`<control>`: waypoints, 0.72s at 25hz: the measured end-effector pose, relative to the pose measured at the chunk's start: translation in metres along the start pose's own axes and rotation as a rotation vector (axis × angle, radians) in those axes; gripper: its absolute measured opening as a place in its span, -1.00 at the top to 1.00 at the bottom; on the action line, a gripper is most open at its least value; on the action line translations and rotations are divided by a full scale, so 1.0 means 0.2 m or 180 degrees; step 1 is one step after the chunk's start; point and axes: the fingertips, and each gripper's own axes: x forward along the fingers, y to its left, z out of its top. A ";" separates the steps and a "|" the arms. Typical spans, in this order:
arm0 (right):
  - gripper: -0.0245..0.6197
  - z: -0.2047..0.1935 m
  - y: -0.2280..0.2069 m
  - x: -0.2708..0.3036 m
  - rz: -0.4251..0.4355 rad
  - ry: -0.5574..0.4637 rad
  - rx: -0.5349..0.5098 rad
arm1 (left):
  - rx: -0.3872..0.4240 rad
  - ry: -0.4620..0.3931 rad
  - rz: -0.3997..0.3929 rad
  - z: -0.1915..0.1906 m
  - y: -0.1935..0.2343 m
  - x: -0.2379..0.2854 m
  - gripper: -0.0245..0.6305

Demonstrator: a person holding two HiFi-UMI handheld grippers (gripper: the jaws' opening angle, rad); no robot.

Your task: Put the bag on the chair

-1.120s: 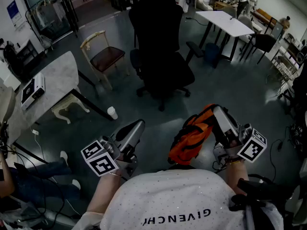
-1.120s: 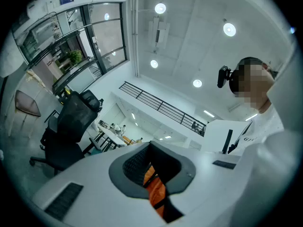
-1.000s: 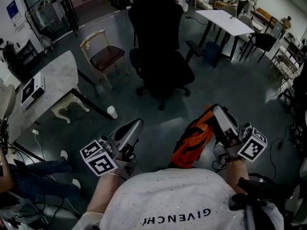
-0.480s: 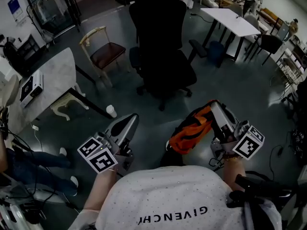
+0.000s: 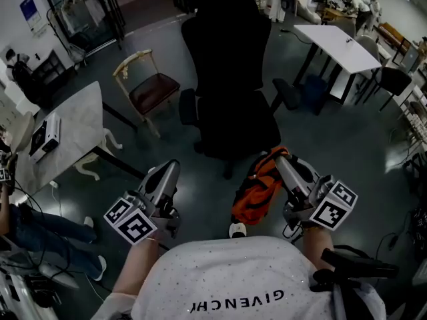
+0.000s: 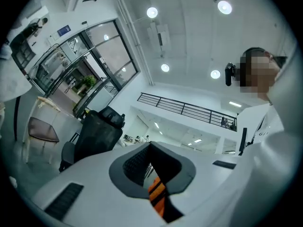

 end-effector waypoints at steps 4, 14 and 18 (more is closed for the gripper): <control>0.93 0.10 -0.18 0.12 0.0165 0.0070 -0.0014 | -0.0015 -0.0105 0.0060 0.05 0.07 0.25 0.92; 0.92 0.24 -0.50 0.38 0.0218 0.0107 -0.0033 | -0.0159 0.0462 0.0070 -0.10 0.27 0.51 0.92; 0.92 0.22 -0.60 0.47 0.0183 0.0161 0.0048 | -0.0404 0.0583 -0.0116 -0.14 0.33 0.58 0.92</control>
